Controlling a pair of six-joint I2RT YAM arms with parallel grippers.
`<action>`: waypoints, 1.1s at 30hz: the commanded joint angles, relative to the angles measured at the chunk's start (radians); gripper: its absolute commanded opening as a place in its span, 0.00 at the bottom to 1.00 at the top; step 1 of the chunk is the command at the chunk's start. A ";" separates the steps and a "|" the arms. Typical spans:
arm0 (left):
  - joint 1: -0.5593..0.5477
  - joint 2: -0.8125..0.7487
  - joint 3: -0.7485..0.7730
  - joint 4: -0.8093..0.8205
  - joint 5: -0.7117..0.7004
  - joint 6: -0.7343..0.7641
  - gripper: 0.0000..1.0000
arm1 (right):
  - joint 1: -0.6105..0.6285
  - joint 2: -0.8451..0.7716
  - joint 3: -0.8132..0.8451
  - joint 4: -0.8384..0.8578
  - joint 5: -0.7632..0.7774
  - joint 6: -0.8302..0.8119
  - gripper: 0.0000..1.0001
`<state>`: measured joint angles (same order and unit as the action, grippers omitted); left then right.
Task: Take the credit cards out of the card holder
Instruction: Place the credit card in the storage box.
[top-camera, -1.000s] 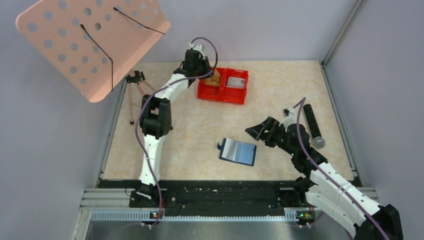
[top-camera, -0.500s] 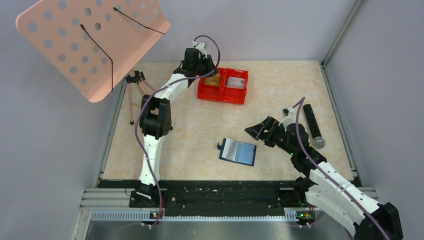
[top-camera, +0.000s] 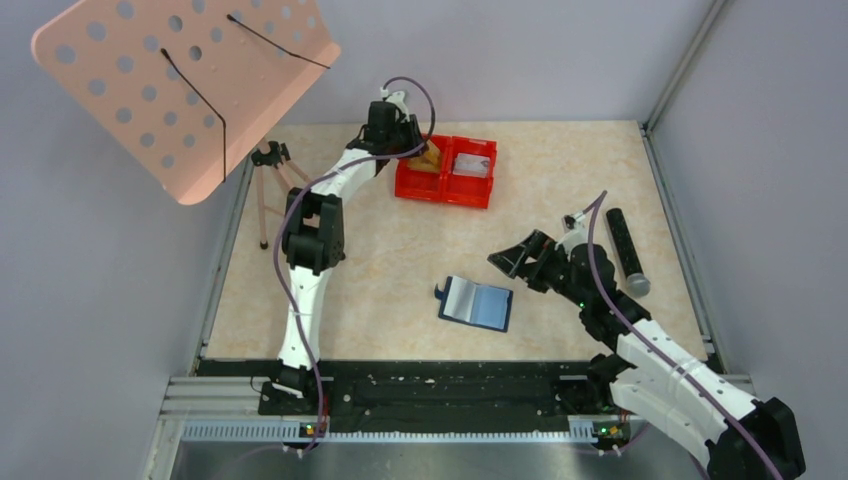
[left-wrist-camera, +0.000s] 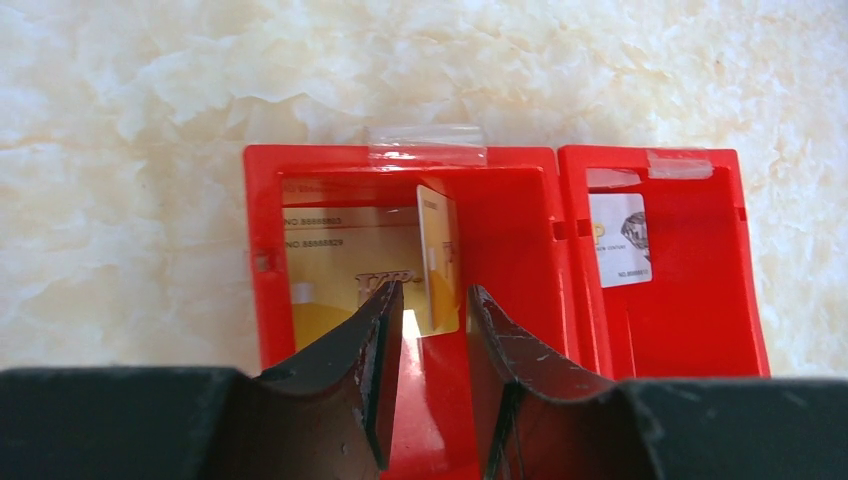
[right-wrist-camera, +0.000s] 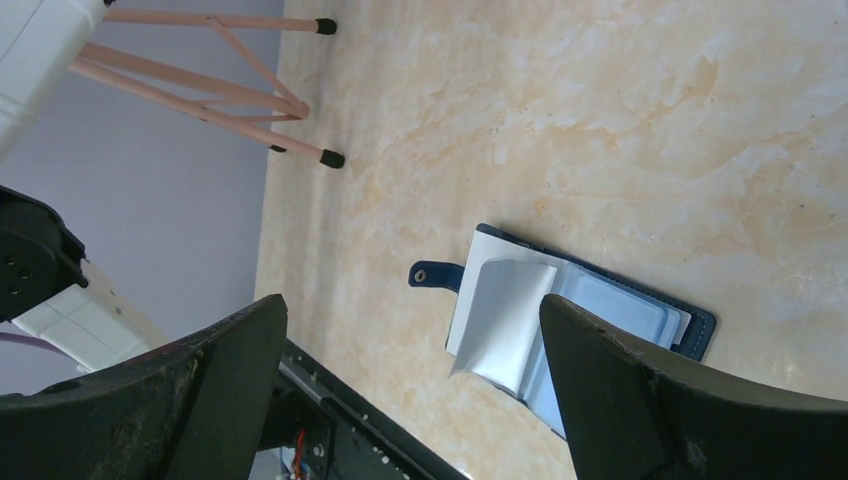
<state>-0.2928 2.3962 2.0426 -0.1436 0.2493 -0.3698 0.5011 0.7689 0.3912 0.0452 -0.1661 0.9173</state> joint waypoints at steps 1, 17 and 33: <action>0.006 -0.002 0.045 0.008 -0.028 0.023 0.35 | 0.001 -0.003 0.059 0.047 0.004 -0.008 0.97; 0.006 0.027 0.060 0.005 -0.003 0.016 0.34 | 0.001 0.001 0.072 0.046 0.002 -0.010 0.97; 0.006 0.023 0.063 0.017 0.010 0.007 0.00 | 0.001 0.015 0.067 0.064 0.002 -0.006 0.97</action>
<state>-0.2897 2.4336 2.0682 -0.1585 0.2558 -0.3660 0.5011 0.7776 0.4149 0.0669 -0.1661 0.9173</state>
